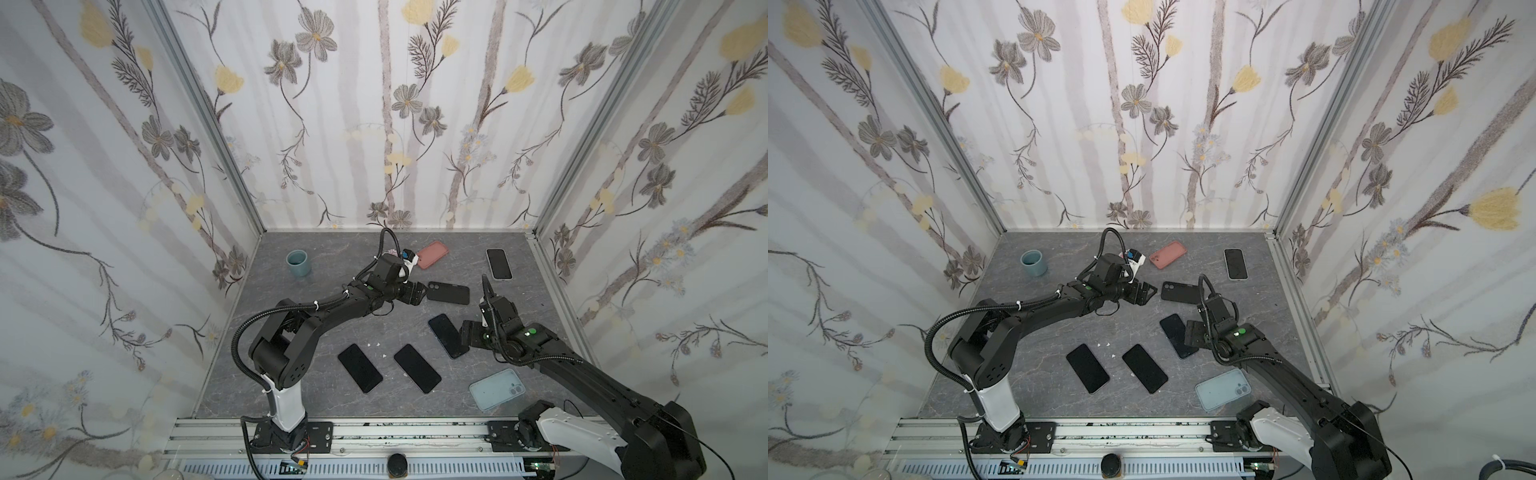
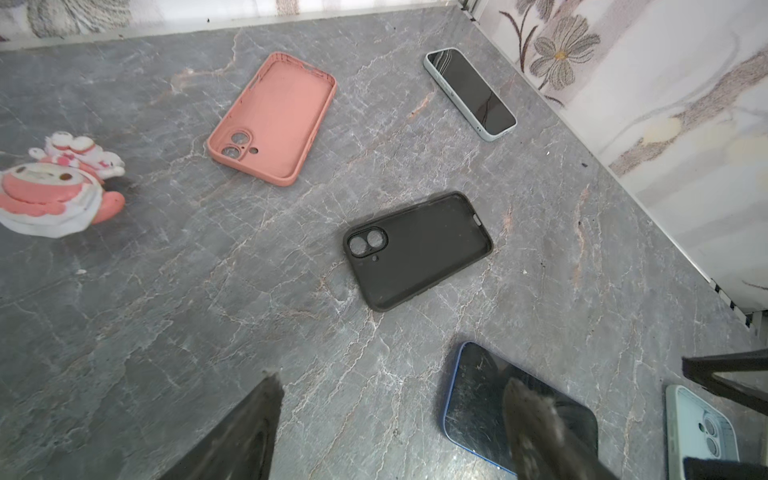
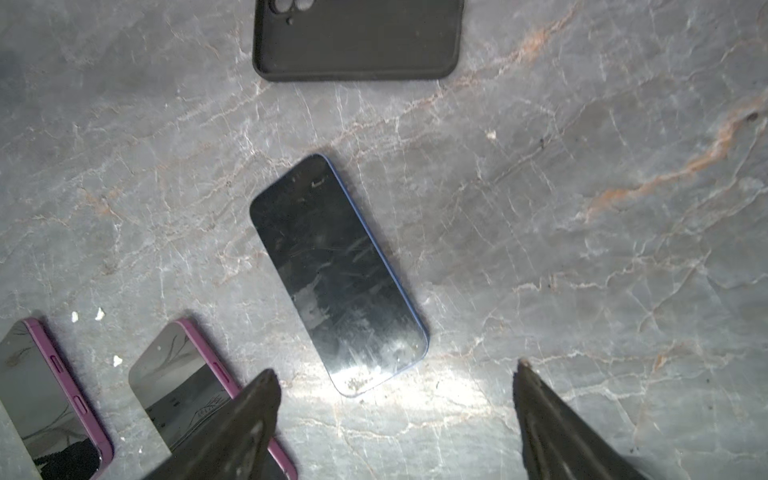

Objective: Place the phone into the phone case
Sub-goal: 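Move right gripper to the blue-edged phone while left arm reaches inward, then grasp the blue-edged phone's end with the right gripper and tilt it up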

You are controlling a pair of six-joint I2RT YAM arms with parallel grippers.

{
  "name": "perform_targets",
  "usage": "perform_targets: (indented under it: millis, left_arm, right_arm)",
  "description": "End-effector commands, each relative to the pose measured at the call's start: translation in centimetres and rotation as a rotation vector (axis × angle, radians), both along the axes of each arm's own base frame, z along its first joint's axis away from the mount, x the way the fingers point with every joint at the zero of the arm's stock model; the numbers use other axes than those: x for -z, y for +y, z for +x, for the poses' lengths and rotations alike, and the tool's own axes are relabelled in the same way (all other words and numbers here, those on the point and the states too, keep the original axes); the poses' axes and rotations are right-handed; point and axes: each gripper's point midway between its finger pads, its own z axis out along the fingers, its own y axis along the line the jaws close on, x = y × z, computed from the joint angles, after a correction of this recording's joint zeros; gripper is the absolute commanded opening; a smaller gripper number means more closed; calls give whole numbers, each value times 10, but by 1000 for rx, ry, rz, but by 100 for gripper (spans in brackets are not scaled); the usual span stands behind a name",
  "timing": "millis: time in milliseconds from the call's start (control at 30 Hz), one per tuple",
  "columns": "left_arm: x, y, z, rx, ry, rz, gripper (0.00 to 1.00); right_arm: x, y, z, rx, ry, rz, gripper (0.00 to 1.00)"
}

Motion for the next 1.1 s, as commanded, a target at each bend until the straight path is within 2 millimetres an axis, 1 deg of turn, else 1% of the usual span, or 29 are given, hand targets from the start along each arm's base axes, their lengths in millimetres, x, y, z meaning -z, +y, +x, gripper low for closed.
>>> perform_targets:
  millis: [0, 133, 233, 300, 400, 533, 567, 667, 733, 867, 1033, 1067]
  left_arm:
    - [0, -5, -1, 13, 37, -18, 83]
    - [-5, -11, -9, 34, 86, -61, 83]
    - [-9, -14, -12, 40, 110, -77, 84]
    - [-12, -14, -11, 36, 118, -72, 84]
    - [-15, -11, -13, 42, 112, -56, 86]
    - [-14, -6, -11, 20, 123, -17, 86]
    - [-19, -8, -8, 17, 120, -16, 86]
    - [-18, -6, -9, 15, 142, 7, 86]
    - [-21, -6, -9, 17, 138, 8, 86]
    - [-35, -4, -10, 21, 106, 0, 86]
    - [-52, 1, -10, 18, 49, 0, 86]
    - [-52, 2, -10, 17, 46, 3, 86]
  right_arm:
    - [7, 5, -4, -2, 4, 27, 89]
    - [18, 8, -5, -44, 31, -3, 92]
    - [21, 20, -2, -106, 33, 1, 93]
    - [21, 28, 2, -149, 25, 0, 95]
    - [26, 39, 9, -198, 28, 0, 96]
    - [43, 47, 16, -249, 87, -42, 97]
    - [46, 48, 17, -256, 100, -55, 97]
    - [59, 48, 18, -281, 146, -94, 97]
    - [58, 54, 23, -300, 158, -105, 97]
    - [65, 54, 23, -316, 185, -142, 96]
    - [72, 55, 21, -344, 215, -191, 91]
    - [71, 55, 21, -347, 214, -205, 91]
